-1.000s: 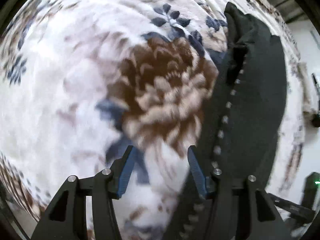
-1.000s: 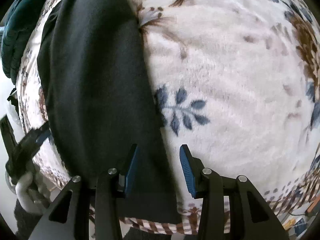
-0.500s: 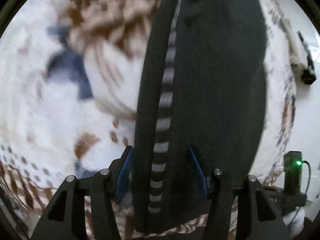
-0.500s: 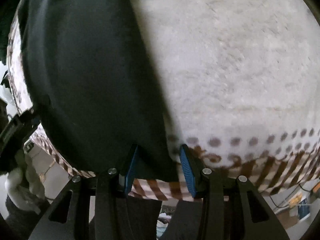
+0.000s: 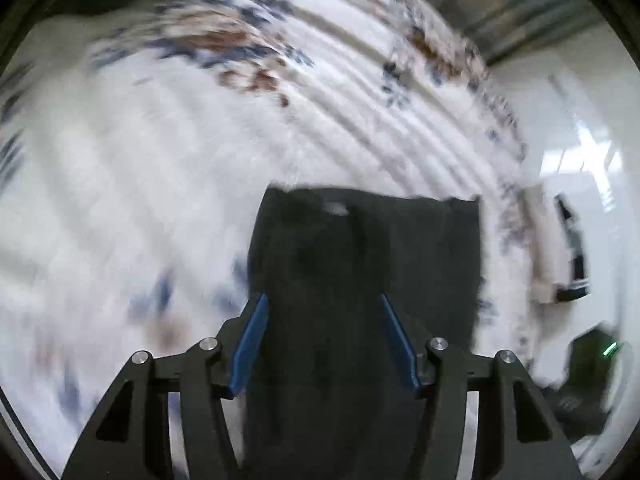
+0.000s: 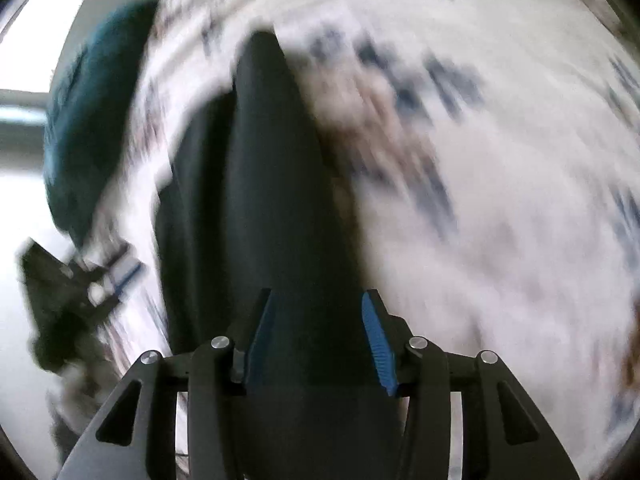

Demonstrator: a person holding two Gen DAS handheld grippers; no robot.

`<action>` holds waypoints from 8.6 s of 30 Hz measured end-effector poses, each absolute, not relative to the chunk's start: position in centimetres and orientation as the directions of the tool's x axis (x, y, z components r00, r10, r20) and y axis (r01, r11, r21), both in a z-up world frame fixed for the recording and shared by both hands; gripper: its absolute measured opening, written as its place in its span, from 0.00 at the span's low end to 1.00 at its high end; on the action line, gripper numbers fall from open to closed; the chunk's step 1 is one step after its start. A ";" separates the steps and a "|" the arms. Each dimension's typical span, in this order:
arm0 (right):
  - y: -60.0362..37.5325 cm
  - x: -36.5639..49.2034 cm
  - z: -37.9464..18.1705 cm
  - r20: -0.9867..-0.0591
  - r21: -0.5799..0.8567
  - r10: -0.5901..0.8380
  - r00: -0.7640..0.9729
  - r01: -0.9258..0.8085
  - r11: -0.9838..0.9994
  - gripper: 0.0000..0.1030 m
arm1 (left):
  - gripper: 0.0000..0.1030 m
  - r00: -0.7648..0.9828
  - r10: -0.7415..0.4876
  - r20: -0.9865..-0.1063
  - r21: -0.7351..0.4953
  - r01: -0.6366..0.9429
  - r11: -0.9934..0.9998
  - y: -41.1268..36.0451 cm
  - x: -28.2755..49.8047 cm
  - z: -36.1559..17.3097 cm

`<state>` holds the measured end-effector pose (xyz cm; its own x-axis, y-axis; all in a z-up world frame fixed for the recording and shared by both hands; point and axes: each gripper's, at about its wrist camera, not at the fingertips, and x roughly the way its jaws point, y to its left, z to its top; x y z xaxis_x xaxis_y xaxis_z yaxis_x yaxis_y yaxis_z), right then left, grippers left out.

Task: Fold small clothes

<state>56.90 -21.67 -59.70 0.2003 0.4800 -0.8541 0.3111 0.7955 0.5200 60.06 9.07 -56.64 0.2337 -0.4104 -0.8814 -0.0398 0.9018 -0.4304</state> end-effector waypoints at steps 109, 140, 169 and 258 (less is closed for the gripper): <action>-23.2 68.9 -58.7 -0.795 0.605 0.536 0.284 0.299 0.738 0.55 | 0.64 0.326 -0.619 -0.715 -0.691 -0.191 0.697 12.6 66.0 -56.7; -25.2 64.6 -60.2 -0.834 0.551 0.551 0.032 0.116 0.826 0.82 | 0.74 0.426 -0.606 -0.672 -0.734 -0.277 0.620 15.8 47.7 -53.3; -18.3 69.7 -68.0 -0.645 0.759 0.764 -0.014 0.099 0.643 0.22 | 0.24 0.596 -0.521 -0.611 -0.792 -0.451 0.412 11.0 47.0 -58.1; -18.9 57.5 -67.5 -0.867 0.488 0.494 -0.066 0.084 0.869 0.17 | 0.25 0.347 -0.445 -0.826 -0.561 -0.425 0.710 19.1 44.9 -59.3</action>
<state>57.54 -18.93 -67.47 -0.0657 0.4937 -0.8671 0.0839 0.8687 0.4882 44.90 19.12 -59.30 0.3471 -0.4450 -0.8255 -0.4248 0.7101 -0.5614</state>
